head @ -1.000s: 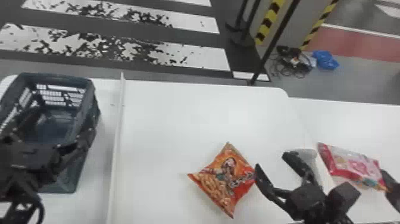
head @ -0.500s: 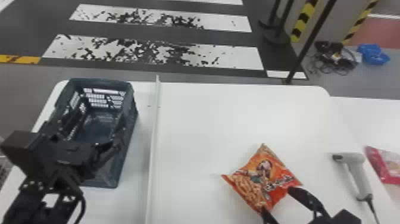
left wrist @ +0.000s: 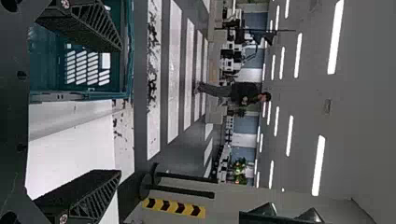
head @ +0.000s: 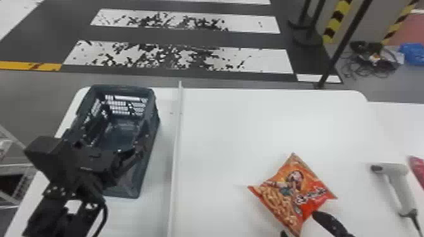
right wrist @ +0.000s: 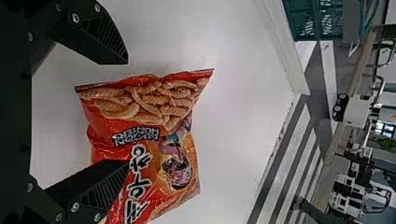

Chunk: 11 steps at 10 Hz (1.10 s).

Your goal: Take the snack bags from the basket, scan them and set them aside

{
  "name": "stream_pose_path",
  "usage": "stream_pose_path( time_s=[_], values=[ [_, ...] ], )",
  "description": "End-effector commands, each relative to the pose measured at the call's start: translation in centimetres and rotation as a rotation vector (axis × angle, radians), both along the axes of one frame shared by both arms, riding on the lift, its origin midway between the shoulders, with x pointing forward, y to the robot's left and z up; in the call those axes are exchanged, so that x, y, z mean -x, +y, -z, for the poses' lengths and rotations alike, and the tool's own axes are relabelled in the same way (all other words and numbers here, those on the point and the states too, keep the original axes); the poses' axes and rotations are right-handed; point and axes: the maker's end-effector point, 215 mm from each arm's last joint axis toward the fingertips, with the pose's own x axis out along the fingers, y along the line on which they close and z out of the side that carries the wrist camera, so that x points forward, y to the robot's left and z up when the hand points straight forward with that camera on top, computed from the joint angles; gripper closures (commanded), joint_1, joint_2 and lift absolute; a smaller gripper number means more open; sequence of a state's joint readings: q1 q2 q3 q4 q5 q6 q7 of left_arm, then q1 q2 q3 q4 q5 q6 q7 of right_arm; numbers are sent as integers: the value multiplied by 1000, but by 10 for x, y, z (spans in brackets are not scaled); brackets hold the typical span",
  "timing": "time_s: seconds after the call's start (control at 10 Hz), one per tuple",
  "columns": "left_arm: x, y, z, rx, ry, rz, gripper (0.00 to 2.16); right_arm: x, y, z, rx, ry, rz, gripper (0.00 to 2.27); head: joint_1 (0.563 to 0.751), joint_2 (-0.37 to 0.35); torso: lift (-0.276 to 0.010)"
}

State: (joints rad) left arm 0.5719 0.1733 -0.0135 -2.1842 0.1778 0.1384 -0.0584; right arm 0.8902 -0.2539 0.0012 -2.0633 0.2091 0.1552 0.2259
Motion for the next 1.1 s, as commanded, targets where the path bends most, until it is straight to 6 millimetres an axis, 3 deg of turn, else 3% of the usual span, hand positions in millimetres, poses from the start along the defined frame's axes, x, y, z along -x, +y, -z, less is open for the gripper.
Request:
stream_pose_path(
  time_s=[0.0, 0.2, 0.3, 0.4, 0.5, 0.8, 1.0],
  values=[
    [-2, 0, 1, 3, 2, 2, 70, 4, 11, 7, 21, 4, -8, 188, 695, -26, -75],
    [-2, -4, 3, 10, 11, 11, 70, -1, 10, 13, 61, -4, 7, 221, 695, -13, -75],
    [-2, -6, 4, 12, 14, 19, 70, -5, 11, 18, 71, 0, 1, 599, 695, -14, -75],
    [-2, -8, 4, 15, 14, 26, 70, -9, 8, 25, 84, 22, 3, 1909, 695, -15, -75],
    [-1, -10, 6, 16, 20, 32, 70, -15, 10, 24, 57, 22, 4, 2250, 695, -18, -75],
    [1, -11, 6, 18, 22, 32, 70, -34, -7, 1, -70, -13, 66, 2250, 695, -27, -75],
    [2, -13, 4, 22, 19, 33, 70, -64, -39, -37, -314, 3, 180, 2250, 695, -47, -75]
  ],
)
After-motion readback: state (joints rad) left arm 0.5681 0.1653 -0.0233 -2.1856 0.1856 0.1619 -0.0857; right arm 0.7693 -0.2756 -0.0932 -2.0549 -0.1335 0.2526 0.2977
